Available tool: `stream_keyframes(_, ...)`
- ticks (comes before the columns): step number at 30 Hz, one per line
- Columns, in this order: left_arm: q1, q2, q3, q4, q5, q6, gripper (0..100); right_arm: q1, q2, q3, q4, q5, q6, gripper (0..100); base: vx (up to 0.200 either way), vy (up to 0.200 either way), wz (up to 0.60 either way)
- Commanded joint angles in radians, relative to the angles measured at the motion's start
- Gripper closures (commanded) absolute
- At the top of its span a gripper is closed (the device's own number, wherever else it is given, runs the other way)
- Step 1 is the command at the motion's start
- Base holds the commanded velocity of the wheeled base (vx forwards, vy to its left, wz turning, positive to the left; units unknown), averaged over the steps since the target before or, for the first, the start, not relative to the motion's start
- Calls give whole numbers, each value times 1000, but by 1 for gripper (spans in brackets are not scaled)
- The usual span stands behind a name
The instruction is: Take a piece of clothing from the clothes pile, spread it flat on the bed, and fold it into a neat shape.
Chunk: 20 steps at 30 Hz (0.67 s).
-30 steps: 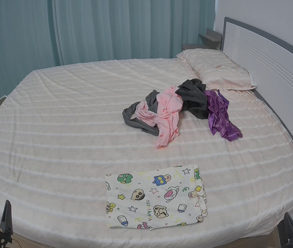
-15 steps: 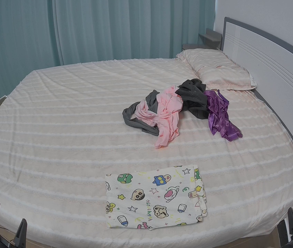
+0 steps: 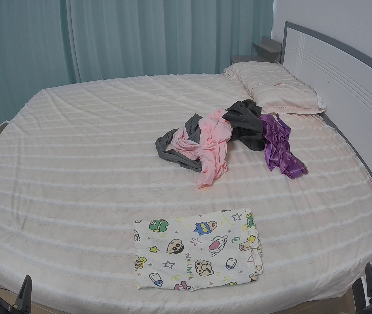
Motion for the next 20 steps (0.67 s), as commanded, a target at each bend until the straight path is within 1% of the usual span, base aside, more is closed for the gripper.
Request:
stream_keyframes(1,0,-14,16,0,2,-17,0,0,-13,15,0,1,-1,0,0,0,0)
stream_keyframes(20,0,-14,18,0,11,-20,0,2,-13,15,1,1,12,0,0,0,0)
